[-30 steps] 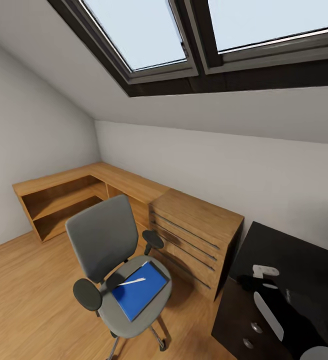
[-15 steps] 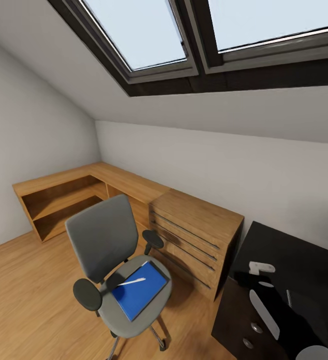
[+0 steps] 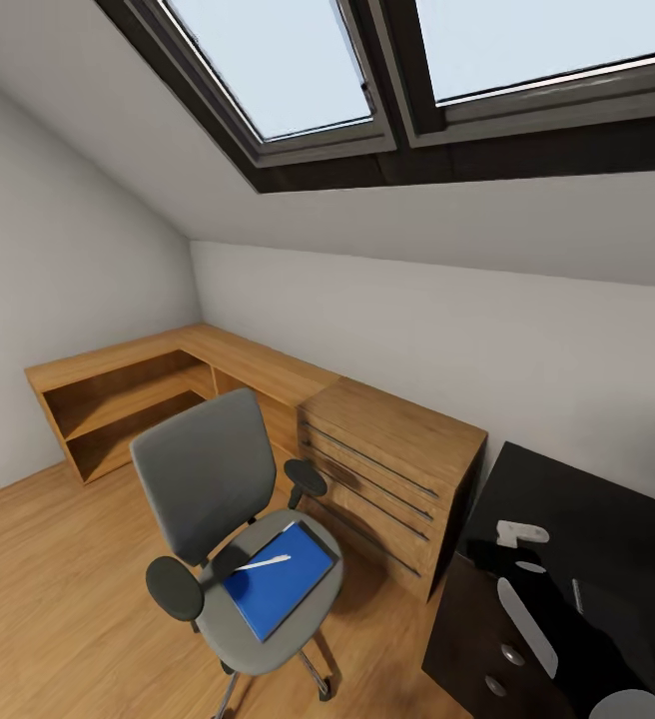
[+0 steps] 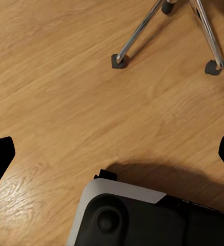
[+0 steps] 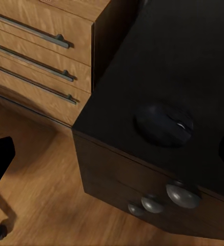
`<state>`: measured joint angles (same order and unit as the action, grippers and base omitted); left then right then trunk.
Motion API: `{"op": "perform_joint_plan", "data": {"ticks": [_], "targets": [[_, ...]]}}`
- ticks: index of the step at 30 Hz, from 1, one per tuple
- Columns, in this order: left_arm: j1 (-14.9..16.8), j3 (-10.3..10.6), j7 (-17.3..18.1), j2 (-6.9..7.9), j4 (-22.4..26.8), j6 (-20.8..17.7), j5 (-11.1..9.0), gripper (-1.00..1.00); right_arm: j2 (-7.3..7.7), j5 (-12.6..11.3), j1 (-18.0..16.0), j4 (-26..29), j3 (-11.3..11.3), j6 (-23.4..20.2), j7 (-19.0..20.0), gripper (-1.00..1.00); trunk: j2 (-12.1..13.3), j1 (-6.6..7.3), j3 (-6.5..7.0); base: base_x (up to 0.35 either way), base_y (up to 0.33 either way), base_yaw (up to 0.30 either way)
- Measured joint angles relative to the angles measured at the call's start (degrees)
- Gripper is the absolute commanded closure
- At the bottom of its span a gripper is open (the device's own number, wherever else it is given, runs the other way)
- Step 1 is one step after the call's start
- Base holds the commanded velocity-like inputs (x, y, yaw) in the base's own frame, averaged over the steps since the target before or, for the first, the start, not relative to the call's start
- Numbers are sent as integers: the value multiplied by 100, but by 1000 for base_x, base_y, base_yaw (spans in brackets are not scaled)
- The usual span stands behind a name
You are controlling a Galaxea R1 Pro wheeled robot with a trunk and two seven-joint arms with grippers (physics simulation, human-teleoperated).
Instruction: In the bedroom, organize the workspace by keeping the computer under the desk, ensuring the monitor is on the desk, placing the keyboard on the desk next to the monitor, placing the mouse on the desk next to the keyboard, moving the folder from the swivel chair onto the desk next to the mouse, stacking the notebook on top of the folder with the pen on top of the notebook, and positioning the swivel chair next to the desk.
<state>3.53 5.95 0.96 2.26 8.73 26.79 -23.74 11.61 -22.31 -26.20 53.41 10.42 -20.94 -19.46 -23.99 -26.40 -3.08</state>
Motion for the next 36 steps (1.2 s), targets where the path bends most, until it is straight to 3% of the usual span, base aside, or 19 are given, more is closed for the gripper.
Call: {"op": "perform_joint_plan", "data": {"ticks": [9, 24, 36], "targets": [[2, -1, -1, 0, -10, -1, 0, -100, -7, -1, 5, 11, 5, 0, -19, -100, 0, 0, 3, 0, 0, -39], [3, -1, -8, 0, -26, -1, 0, -100, -10, -9, 2, 12, 7, 0, -10, -100, 0, 0, 28, 0, 0, -223], [-1, -1, -8, 0, -25, -1, 0, -100, -13, -10, -1, 11, 4, 0, -10, -100, 0, 0, 29, 0, 0, -32]]}}
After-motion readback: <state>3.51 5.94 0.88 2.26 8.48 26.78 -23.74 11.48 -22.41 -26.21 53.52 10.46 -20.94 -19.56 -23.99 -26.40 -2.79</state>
